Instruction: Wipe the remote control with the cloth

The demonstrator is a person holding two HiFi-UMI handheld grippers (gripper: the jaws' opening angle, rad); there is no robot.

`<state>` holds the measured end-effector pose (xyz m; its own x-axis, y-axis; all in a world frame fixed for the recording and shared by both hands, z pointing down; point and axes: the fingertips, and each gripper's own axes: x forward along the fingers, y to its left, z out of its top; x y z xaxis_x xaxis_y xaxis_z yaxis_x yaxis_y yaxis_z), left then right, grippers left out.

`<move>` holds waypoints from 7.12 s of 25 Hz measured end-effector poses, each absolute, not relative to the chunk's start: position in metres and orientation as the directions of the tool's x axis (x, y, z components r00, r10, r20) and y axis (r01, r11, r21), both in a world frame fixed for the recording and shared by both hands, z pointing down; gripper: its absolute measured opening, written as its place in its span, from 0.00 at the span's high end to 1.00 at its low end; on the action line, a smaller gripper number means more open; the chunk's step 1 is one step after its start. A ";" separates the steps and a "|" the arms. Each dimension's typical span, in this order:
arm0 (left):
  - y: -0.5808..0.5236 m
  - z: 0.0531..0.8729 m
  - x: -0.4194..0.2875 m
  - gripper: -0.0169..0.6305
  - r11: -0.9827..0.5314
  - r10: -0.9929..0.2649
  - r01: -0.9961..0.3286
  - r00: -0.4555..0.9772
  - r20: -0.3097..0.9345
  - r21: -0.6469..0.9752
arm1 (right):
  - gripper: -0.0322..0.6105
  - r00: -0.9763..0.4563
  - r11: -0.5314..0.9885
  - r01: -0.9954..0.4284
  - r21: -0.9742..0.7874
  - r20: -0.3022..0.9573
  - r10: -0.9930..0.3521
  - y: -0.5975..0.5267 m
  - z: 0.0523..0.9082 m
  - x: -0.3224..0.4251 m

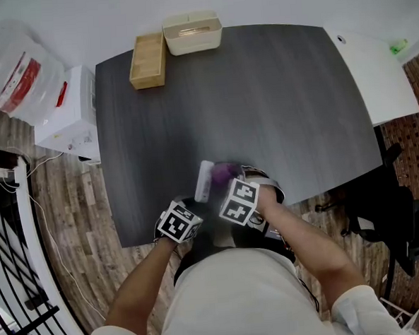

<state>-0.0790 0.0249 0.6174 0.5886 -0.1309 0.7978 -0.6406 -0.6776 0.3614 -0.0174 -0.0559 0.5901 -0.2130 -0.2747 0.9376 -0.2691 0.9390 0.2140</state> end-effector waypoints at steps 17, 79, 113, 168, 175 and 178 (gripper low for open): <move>0.017 0.616 -0.086 0.68 -0.611 -0.118 -0.654 0.634 0.765 0.447 | 0.76 -0.191 0.980 -0.176 0.096 0.973 -0.130 -0.009 0.605 -0.043; -0.049 0.616 -0.053 0.60 -0.971 -0.084 0.183 0.332 0.940 -0.151 | 0.76 -0.296 0.683 -0.727 -0.078 0.932 -0.208 -0.041 0.600 0.069; 0.004 0.608 -0.036 0.86 -0.290 -0.072 -0.683 0.714 0.697 0.670 | 0.76 -0.265 0.556 -0.830 -0.034 0.902 -0.340 -0.059 0.595 0.084; -0.036 0.601 -0.002 0.39 -0.110 -0.093 0.954 0.268 0.959 -0.277 | 0.76 -0.451 0.600 -0.764 -0.239 0.863 -0.230 0.050 0.569 0.081; -0.016 0.625 0.000 0.35 0.023 -0.063 0.991 0.133 0.989 -0.132 | 0.76 -0.457 0.574 -0.777 -0.257 0.858 -0.234 0.054 0.574 0.080; -0.020 0.626 0.002 0.35 -0.092 -0.063 0.990 0.104 0.993 -0.110 | 0.76 -0.460 0.572 -0.775 -0.267 0.859 -0.223 0.056 0.573 0.082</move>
